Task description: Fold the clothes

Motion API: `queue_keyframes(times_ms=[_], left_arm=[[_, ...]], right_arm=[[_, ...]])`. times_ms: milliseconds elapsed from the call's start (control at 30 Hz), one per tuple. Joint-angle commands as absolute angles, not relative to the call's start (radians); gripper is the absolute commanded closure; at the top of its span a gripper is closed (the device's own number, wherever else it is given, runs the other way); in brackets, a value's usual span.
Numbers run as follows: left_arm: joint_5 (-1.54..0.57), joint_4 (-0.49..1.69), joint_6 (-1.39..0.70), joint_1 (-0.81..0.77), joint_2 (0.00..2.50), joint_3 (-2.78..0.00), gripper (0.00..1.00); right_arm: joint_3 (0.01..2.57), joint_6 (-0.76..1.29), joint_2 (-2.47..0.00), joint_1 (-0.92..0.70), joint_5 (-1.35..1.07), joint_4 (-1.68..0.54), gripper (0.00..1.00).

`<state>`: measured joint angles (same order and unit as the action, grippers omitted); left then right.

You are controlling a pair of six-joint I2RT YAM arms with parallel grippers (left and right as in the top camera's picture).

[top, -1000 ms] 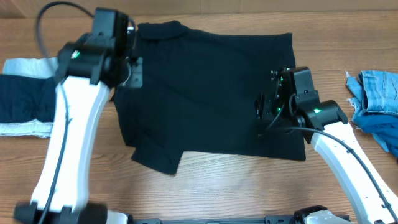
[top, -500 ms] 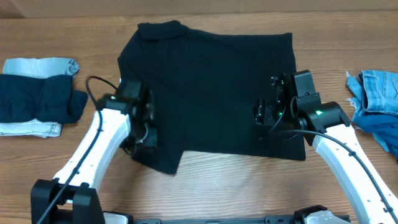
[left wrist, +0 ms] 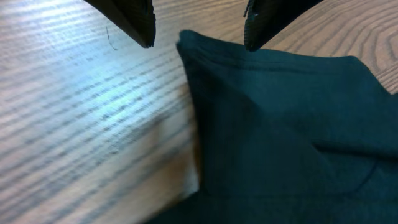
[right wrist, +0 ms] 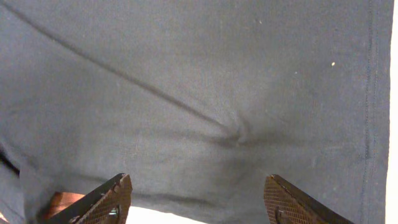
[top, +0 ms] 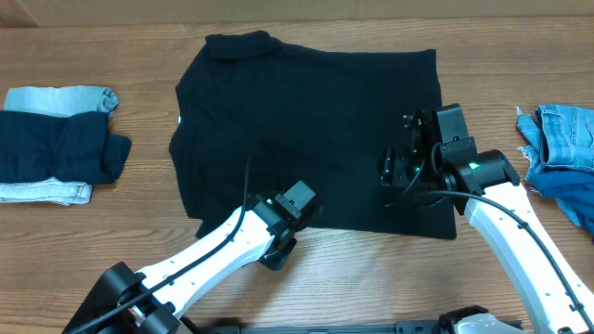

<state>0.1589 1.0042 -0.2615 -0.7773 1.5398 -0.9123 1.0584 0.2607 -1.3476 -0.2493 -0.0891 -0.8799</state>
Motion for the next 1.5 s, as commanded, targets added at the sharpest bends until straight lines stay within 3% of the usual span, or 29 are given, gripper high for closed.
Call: queue_keyframes(times_ms=[0, 200, 367, 667, 933, 1067, 1200, 1233, 1267, 1300, 1467], left_arm=[[0.213, 0.973, -0.308, -0.778, 1.530, -0.867, 0.49], [0.202, 0.895, -0.312, -0.778, 1.531, -0.807, 0.50], [0.193, 0.874, -0.323, -0.778, 1.531, -0.796, 0.96], [0.324, 1.265, -0.335, -0.777, 1.523, -1.177, 0.96], [0.348, 1.193, -0.273, -0.726, 1.524, -1.197, 0.84], [0.288, 1.158, -0.267, -0.725, 1.524, -1.197, 0.86], [0.282, 1.036, -0.243, -0.705, 1.532, -1.196, 0.96], [0.262, 1.056, -0.244, -0.694, 1.533, -1.194, 0.93], [0.240, 1.103, -0.285, -0.676, 1.533, -1.185, 0.82], [0.245, 1.178, -0.453, -0.617, 1.533, -1.147, 0.69], [-0.014, 1.112, -0.605, -0.361, 1.533, -0.954, 0.67]], right_arm=[[1.067, 0.254, -1.349, -0.247, -0.064, -0.877, 0.31], [1.069, 0.270, -1.348, -0.184, -0.075, -0.857, 0.27], [1.069, 0.269, -1.348, -0.165, -0.096, -0.840, 0.28], [1.068, 0.268, -1.349, -0.165, -0.096, -0.867, 0.28], [0.953, 0.296, -1.361, -0.165, -0.118, -0.889, 0.34], [0.940, 0.295, -1.362, -0.165, -0.133, -0.851, 0.34], [0.921, 0.296, -1.365, -0.167, -0.184, -0.863, 0.34], [0.902, 0.297, -1.367, -0.169, -0.207, -0.857, 0.34], [0.886, 0.307, -1.369, -0.169, -0.213, -0.850, 0.34], [0.876, 0.307, -1.370, -0.169, -0.212, -0.842, 0.30], [0.876, 0.307, -1.370, -0.169, -0.215, -0.852, 0.24]])
